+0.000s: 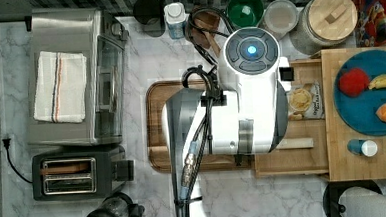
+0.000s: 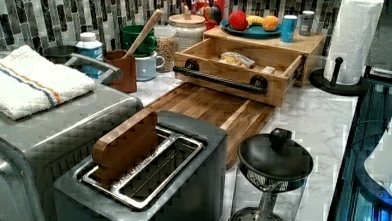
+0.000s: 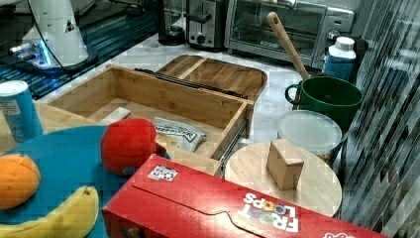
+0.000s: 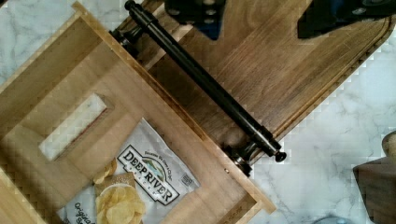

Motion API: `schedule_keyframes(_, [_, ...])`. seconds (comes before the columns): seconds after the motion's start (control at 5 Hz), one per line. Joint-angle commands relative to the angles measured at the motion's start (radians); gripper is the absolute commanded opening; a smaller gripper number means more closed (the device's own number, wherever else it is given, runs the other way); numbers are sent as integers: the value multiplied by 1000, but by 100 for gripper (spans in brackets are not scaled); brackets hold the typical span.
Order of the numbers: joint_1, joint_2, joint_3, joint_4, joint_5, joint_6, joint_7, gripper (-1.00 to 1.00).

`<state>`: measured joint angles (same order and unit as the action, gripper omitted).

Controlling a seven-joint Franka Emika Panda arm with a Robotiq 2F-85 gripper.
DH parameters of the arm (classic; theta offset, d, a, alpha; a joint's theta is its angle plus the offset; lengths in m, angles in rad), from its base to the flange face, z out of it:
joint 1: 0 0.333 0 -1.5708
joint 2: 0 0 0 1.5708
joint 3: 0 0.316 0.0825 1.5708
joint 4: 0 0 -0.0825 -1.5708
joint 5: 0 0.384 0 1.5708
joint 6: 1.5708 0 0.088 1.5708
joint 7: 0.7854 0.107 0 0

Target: Close the drawer.

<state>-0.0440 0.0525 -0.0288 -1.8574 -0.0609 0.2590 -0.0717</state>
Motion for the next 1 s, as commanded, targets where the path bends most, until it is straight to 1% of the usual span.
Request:
schedule_keyframes(0.2, [-1,1,0,0,-1,2,-13,-100])
schedule_keyframes(0.4, [0,1,0,0,-1,2,-13,-100])
schedule_keyframes(0.6, [4,-15,19,-43,-18,24,-121,100])
schedule_keyframes(0.8, [8,-58,33,-108,-10,63,-269,100])
schedule_keyframes(1.0, [8,-119,60,-206,-3,121,-398,100])
